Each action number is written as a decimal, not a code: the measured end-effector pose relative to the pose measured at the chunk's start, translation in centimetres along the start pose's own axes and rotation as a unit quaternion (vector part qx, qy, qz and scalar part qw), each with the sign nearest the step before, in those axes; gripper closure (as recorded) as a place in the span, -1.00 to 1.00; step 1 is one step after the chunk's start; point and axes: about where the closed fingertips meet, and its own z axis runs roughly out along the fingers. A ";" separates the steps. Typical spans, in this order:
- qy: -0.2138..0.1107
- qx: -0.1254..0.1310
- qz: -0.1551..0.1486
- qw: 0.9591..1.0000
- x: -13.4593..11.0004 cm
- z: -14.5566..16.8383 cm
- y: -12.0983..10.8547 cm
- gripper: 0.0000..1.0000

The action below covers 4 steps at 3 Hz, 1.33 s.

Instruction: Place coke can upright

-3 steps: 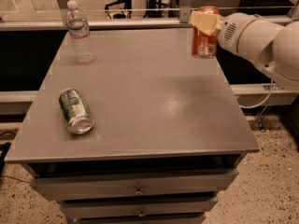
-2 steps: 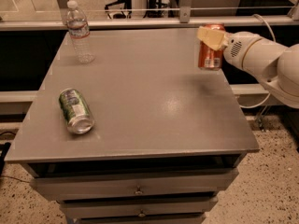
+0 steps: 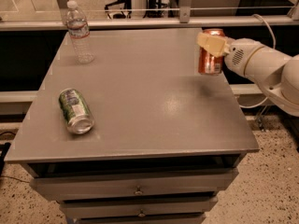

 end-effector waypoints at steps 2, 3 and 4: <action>0.000 -0.108 -0.040 0.993 3.4 -1.9 0.3 1.00; 0.008 -0.162 -0.064 0.985 4.6 -2.7 0.3 1.00; 0.015 -0.184 -0.078 0.980 5.2 -3.4 0.0 1.00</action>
Offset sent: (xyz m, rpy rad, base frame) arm -0.0422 -0.0001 -0.0459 -0.0606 -0.1416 0.3506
